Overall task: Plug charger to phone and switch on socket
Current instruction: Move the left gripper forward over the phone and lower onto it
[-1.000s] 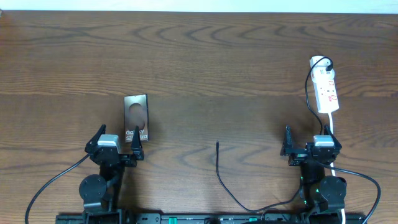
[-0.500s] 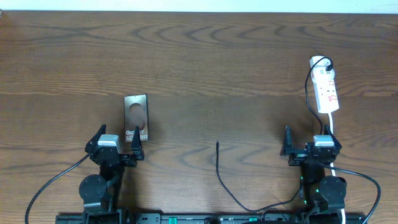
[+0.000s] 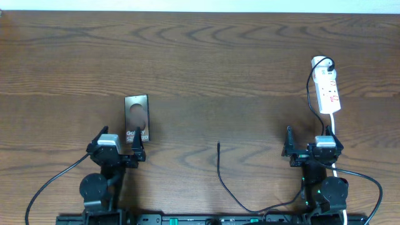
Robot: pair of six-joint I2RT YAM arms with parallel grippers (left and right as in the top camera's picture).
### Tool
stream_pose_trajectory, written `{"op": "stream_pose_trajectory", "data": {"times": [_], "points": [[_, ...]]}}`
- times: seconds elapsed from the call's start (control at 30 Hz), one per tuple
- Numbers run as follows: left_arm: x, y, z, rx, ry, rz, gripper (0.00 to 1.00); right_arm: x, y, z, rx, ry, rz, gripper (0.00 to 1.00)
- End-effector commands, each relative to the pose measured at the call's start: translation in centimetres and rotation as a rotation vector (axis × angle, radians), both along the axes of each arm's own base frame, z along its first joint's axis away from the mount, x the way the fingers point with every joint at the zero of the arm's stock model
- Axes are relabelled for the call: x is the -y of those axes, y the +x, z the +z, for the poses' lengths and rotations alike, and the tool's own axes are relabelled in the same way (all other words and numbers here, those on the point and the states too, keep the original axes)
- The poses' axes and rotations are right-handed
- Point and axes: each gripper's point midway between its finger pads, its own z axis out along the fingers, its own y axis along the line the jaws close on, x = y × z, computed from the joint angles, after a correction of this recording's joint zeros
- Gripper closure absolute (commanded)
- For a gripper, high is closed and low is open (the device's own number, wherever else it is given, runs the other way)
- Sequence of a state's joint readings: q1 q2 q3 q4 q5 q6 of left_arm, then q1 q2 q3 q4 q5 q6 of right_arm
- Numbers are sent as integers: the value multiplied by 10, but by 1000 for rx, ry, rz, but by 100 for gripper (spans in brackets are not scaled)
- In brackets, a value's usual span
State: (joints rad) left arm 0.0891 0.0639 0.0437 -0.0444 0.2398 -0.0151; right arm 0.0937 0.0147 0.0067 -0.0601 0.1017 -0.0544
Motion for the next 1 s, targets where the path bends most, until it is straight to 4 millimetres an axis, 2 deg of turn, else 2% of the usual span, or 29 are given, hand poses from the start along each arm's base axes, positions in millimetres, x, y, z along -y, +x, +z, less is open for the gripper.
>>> {"op": "stream_pose_trajectory", "data": {"times": [0.0,0.17,0.33,0.43,0.47,0.57,0.77,0.87,0.9,0.97], "points": [[3,2,21,-5,-16,-16,9,3,0,0,3,16,-17,1],[2,11,38,-92,-26,-16,9,3,0,0,3,16,-17,1],[0,33,63,-210,-40,-14,9,3,0,0,3,16,-17,1],[-1,48,71,-317,-51,-13,9,3,0,0,2,16,-17,1],[-2,59,73,-396,-59,-13,9,3,0,0,2,16,-17,1],[-4,75,74,-533,-72,-11,9,3,0,0,1,16,-17,1],[-6,96,61,-850,-96,-14,9,3,0,0,1,16,-17,1],[-3,100,42,-1002,-123,-30,9,3,0,0,1,16,-17,1],[2,105,27,-1052,-151,-56,9,3,0,0,1,16,-17,1],[5,106,11,-1107,-168,-67,9,3,0,0,1,16,-17,1]]}}
